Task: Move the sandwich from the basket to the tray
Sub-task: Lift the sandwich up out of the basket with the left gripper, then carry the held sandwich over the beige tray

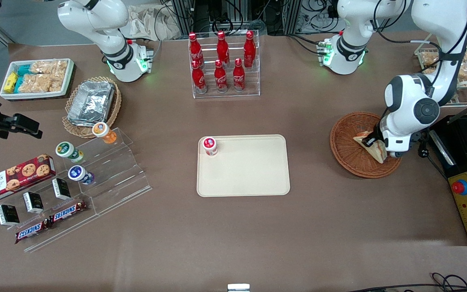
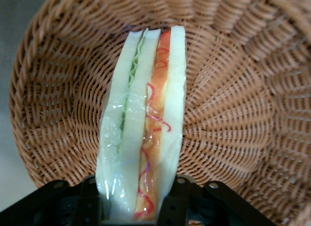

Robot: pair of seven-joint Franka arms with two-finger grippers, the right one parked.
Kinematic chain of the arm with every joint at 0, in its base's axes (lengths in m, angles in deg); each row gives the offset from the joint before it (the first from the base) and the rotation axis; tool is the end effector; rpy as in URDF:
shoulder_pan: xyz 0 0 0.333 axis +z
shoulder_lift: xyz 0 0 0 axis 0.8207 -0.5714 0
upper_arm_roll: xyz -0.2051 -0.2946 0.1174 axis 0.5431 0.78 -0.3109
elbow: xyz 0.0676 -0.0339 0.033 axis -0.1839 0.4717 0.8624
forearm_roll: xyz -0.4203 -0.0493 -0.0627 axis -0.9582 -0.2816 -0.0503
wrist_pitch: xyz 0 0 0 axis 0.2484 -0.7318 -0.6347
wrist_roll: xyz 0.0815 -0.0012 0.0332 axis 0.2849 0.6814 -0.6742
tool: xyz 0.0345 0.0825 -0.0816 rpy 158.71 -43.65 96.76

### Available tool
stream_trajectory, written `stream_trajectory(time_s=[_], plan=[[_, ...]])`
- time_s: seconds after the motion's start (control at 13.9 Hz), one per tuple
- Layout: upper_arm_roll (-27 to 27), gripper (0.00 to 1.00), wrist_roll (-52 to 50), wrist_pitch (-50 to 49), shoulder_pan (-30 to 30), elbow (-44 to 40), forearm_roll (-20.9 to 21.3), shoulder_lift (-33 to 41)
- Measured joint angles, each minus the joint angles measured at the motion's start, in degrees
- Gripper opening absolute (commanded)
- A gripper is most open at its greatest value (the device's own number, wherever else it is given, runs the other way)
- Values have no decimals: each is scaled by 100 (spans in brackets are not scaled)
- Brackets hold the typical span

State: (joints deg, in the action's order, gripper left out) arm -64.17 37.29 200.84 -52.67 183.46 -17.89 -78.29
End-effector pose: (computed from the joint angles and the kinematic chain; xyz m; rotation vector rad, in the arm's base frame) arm 0.4914 0.0137 0.2613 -2.8425 -1.1039 0.2345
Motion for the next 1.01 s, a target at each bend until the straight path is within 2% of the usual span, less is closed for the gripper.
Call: stream_trajectory(time_s=[0.22, 0.43, 0.72, 1.01], plan=[[1, 38, -61, -361, -3, -113, 4, 358], [7, 39, -75, -1125, -7, -487, 16, 706], [60, 39, -75, -2734, -103, -1888, 29, 813], [143, 39, 372, -3495, -448, -3047, 19, 791]])
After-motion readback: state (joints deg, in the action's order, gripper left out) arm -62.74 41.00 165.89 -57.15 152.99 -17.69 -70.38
